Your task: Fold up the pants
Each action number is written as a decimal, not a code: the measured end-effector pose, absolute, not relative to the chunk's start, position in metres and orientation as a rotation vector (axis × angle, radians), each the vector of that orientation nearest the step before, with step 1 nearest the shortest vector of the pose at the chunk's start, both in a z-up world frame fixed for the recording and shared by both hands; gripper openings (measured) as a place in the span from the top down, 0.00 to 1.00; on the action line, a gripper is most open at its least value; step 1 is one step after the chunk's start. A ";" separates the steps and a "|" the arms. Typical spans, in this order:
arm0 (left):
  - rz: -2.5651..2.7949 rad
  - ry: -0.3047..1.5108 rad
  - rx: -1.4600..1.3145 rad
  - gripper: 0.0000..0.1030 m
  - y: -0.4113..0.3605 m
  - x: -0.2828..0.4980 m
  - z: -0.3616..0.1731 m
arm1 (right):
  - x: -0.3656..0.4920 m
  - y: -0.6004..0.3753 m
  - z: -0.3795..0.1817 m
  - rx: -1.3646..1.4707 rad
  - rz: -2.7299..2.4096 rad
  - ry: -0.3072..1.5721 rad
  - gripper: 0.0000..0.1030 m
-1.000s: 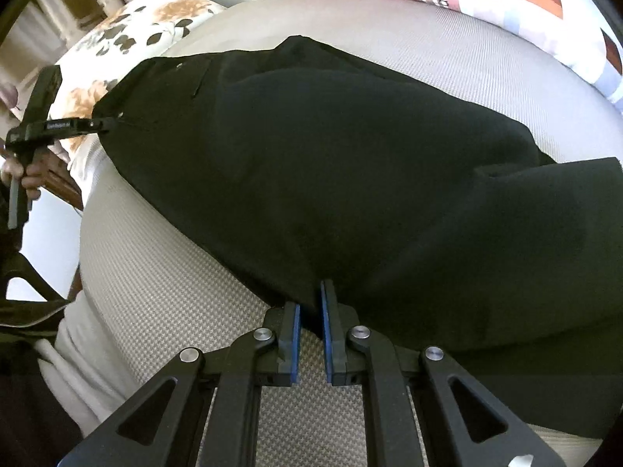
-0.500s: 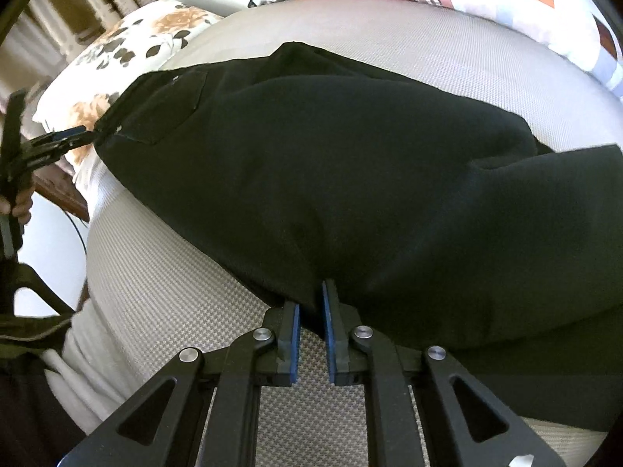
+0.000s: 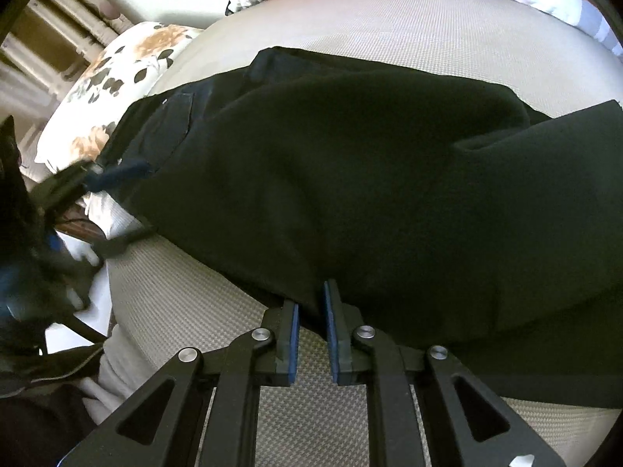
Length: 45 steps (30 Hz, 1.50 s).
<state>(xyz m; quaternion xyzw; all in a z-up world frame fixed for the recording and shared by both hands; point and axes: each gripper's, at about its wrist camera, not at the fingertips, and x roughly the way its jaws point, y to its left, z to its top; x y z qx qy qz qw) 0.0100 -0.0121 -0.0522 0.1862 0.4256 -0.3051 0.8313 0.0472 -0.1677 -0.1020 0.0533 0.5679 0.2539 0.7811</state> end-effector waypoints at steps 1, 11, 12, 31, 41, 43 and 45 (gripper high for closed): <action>-0.676 0.903 0.420 0.46 -0.025 0.009 -0.058 | 0.047 -0.169 -0.101 0.120 0.548 1.225 0.87; -0.716 0.883 0.517 0.55 -0.092 0.009 -0.083 | 0.047 -0.172 -0.090 0.115 0.555 1.195 0.87; -0.715 0.880 0.519 0.71 -0.096 0.009 -0.086 | 0.046 -0.171 -0.088 0.109 0.566 1.190 0.86; -0.656 0.970 0.343 0.87 -0.088 0.024 -0.090 | 0.060 -0.441 -0.105 0.765 0.020 1.001 0.68; -0.626 0.998 0.291 0.87 -0.086 0.027 -0.091 | 0.076 -0.484 -0.125 0.926 -0.042 0.903 0.69; -0.622 1.002 0.287 0.87 -0.086 0.027 -0.091 | 0.085 -0.492 -0.128 0.932 -0.044 0.890 0.69; -0.620 1.003 0.287 0.87 -0.086 0.027 -0.091 | 0.092 -0.498 -0.130 0.938 -0.048 0.880 0.72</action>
